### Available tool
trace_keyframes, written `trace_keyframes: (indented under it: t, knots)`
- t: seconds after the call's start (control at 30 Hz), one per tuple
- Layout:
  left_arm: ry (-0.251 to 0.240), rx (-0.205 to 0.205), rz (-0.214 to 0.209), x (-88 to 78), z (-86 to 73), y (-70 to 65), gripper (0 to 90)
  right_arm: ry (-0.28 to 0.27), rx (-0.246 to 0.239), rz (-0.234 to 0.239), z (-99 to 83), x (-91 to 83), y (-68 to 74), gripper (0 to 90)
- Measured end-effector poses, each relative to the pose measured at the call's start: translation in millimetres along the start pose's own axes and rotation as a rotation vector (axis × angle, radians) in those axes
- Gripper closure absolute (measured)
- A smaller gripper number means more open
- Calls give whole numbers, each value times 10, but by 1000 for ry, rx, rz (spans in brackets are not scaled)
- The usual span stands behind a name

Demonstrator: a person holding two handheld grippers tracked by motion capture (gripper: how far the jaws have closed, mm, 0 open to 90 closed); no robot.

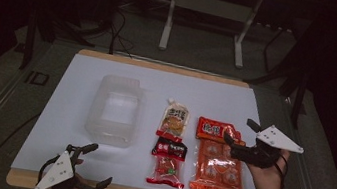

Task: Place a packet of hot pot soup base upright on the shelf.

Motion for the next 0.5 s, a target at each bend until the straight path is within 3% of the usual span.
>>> trace_keyframes:
  t: [0.5]
  knots:
    - [6,1,-1,6,-8,0,1,83,41,-48,-246,191,-404,136]
Point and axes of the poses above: each handheld gripper's, and its own axes: x roughly forward along the jaws, z roughly out of its top, y roughly to its left, the point moved 6 cm from there along x, roughly forward along the jaws, and after that the axes turned 1 degree about x, right-handed, at the moved point
